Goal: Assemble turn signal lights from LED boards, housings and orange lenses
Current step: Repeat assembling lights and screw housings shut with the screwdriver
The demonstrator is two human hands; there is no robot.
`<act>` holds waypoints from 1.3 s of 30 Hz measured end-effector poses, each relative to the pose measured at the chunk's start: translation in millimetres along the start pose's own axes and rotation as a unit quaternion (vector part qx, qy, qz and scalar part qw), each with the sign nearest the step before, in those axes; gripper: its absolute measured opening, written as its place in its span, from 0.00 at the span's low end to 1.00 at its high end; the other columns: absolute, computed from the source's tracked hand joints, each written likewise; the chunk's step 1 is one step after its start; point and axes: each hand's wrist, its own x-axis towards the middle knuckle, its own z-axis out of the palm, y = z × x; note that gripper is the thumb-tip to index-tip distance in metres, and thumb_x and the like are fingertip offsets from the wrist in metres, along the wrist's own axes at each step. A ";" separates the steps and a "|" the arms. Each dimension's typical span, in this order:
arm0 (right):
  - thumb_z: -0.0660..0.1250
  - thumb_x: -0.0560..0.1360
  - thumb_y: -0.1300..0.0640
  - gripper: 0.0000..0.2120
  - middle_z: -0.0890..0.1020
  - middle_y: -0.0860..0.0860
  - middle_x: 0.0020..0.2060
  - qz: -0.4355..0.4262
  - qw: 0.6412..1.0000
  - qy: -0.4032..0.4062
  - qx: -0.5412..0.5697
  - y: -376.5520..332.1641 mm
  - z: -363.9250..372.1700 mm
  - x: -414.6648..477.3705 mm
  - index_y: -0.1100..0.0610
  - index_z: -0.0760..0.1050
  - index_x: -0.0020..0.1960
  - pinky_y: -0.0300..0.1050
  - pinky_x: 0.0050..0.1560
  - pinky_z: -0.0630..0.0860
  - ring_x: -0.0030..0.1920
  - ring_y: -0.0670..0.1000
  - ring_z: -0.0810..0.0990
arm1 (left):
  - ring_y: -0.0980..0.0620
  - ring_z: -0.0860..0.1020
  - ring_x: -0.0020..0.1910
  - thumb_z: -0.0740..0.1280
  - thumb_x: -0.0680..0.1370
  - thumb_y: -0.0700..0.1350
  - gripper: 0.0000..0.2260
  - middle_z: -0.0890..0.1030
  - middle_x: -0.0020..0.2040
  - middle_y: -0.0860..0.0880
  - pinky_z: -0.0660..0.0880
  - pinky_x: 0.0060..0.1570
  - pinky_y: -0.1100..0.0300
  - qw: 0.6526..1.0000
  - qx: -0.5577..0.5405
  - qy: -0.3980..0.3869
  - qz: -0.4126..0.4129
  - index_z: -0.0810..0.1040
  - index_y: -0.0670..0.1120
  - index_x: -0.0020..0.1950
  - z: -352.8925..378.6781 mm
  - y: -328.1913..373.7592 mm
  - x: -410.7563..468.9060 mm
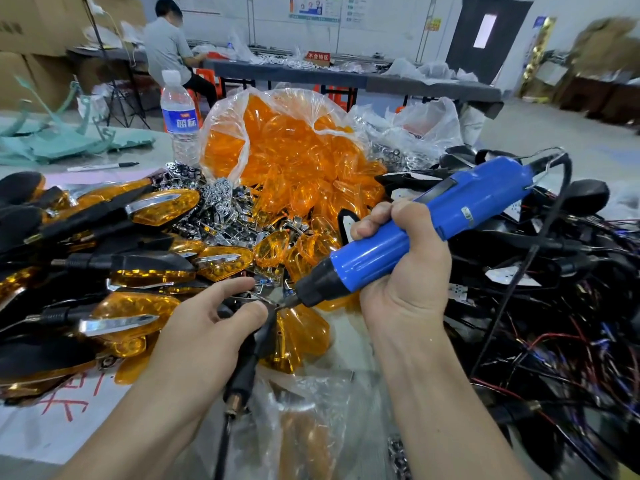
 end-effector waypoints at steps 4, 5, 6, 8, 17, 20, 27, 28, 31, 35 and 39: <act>0.72 0.66 0.62 0.10 0.77 0.52 0.30 0.013 1.000 -0.023 -0.013 -0.4 -0.2 -2.0 0.57 0.71 0.42 0.45 0.37 0.77 0.31 0.52 0.76 | 0.40 0.86 0.41 0.73 0.78 0.46 0.11 0.85 0.49 0.42 0.77 0.32 0.51 1.000 -0.009 0.002 -0.016 0.83 0.59 0.58 -1.8 2.7 0.0; 0.73 0.67 0.63 0.11 0.77 0.52 0.31 0.022 0.999 -0.030 -0.014 -0.8 -1.3 -2.4 0.56 0.71 0.43 0.45 0.38 0.78 0.31 0.51 0.77 | 0.39 0.86 0.40 0.73 0.78 0.46 0.11 0.85 0.49 0.42 0.77 0.31 0.52 1.000 -0.015 0.002 -0.025 0.83 0.59 0.58 -2.6 3.3 1.2; 0.75 0.68 0.62 0.13 0.77 0.51 0.31 0.034 0.999 -0.041 -0.012 -1.6 -1.8 -2.5 0.56 0.71 0.45 0.45 0.40 0.78 0.31 0.51 0.77 | 0.39 0.86 0.40 0.73 0.78 0.46 0.11 0.86 0.49 0.43 0.77 0.29 0.53 0.999 -0.022 0.000 -0.038 0.83 0.58 0.59 -3.4 4.0 2.2; 0.84 0.63 0.57 0.23 0.77 0.52 0.34 0.054 0.995 -0.079 0.007 -4.9 -3.2 -1.2 0.56 0.72 0.47 0.45 0.42 0.79 0.33 0.51 0.78 | 0.39 0.87 0.40 0.73 0.78 0.45 0.13 0.87 0.47 0.43 0.77 0.25 0.55 0.997 -0.036 -0.011 -0.063 0.81 0.57 0.61 -5.9 5.8 4.3; 0.81 0.66 0.59 0.17 0.77 0.52 0.34 0.085 0.988 -0.113 0.068 -24.2 -8.7 2.1 0.57 0.73 0.45 0.45 0.42 0.77 0.32 0.50 0.77 | 0.48 0.86 0.40 0.73 0.76 0.49 0.13 0.88 0.45 0.45 0.78 0.37 0.51 0.997 -0.014 -0.033 -0.069 0.81 0.59 0.61 -6.1 8.3 4.7; 0.71 0.72 0.59 0.09 0.76 0.52 0.32 0.054 0.998 -0.018 0.006 -19.3 -1.0 -2.0 0.58 0.71 0.44 0.45 0.39 0.78 0.30 0.51 0.77 | 0.42 0.87 0.45 0.74 0.77 0.49 0.13 0.87 0.49 0.46 0.83 0.47 0.39 0.999 0.002 0.010 -0.047 0.81 0.60 0.59 -3.0 7.1 4.0; 0.85 0.60 0.54 0.21 0.76 0.53 0.34 0.076 0.987 -0.132 0.042 -30.8 -1.2 1.5 0.57 0.76 0.42 0.44 0.41 0.77 0.33 0.51 0.75 | 0.38 0.87 0.40 0.72 0.78 0.43 0.11 0.88 0.43 0.43 0.83 0.44 0.35 0.998 -0.046 -0.011 -0.051 0.82 0.56 0.59 -8.0 12.8 4.9; 0.84 0.60 0.54 0.18 0.76 0.52 0.33 0.076 0.988 -0.122 0.051 -32.8 -2.0 1.1 0.57 0.77 0.41 0.44 0.41 0.77 0.33 0.51 0.75 | 0.38 0.88 0.41 0.72 0.78 0.43 0.11 0.88 0.43 0.43 0.83 0.44 0.36 0.997 -0.049 -0.019 -0.053 0.82 0.56 0.58 -8.6 13.1 5.2; 0.78 0.66 0.55 0.11 0.76 0.52 0.33 0.067 0.995 0.009 0.069 -37.4 -2.8 -4.1 0.57 0.77 0.40 0.45 0.42 0.76 0.32 0.51 0.75 | 0.38 0.88 0.40 0.72 0.79 0.42 0.08 0.88 0.44 0.42 0.84 0.38 0.42 0.996 -0.060 -0.020 -0.069 0.84 0.53 0.55 -9.6 13.6 5.6; 0.74 0.72 0.50 0.13 0.76 0.52 0.35 0.106 0.985 0.110 0.077 -46.2 -3.6 -18.2 0.58 0.75 0.43 0.44 0.38 0.76 0.31 0.51 0.75 | 0.42 0.87 0.38 0.71 0.79 0.43 0.07 0.88 0.41 0.46 0.78 0.27 0.55 0.996 -0.058 -0.016 -0.065 0.85 0.54 0.53 -6.7 12.1 5.2; 0.77 0.67 0.51 0.20 0.79 0.56 0.36 0.316 0.940 0.127 -0.020 -50.5 -0.5 -34.5 0.60 0.74 0.51 0.46 0.33 0.79 0.30 0.52 0.78 | 0.43 0.87 0.43 0.72 0.80 0.43 0.13 0.88 0.49 0.46 0.81 0.34 0.56 0.993 -0.106 -0.053 -0.022 0.83 0.60 0.61 -7.3 15.8 2.4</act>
